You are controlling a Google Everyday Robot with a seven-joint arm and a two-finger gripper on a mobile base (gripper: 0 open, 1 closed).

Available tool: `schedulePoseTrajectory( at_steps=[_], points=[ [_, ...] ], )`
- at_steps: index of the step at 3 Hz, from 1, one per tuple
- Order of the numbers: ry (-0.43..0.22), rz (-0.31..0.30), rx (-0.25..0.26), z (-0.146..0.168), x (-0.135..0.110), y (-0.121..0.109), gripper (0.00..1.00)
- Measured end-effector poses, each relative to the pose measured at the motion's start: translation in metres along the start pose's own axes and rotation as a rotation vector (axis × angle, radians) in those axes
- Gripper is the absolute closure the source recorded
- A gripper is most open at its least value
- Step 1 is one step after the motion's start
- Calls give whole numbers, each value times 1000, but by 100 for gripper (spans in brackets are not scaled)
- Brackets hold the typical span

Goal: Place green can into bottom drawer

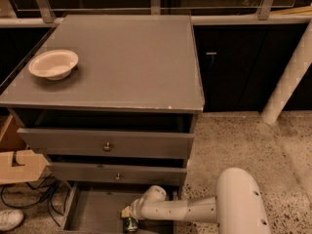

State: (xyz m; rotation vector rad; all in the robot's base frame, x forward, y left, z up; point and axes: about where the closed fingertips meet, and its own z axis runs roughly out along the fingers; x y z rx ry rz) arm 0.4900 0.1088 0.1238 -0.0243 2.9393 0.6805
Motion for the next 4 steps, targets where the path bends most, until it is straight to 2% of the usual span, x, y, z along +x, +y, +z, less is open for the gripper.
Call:
schedulePoseTrajectory(
  at_steps=[1, 2, 3, 4],
  points=[
    [0, 0, 0, 0, 0, 0, 49],
    [0, 0, 0, 0, 0, 0, 20],
    [0, 0, 0, 0, 0, 0, 0],
    [0, 0, 0, 0, 0, 0, 0]
  ],
)
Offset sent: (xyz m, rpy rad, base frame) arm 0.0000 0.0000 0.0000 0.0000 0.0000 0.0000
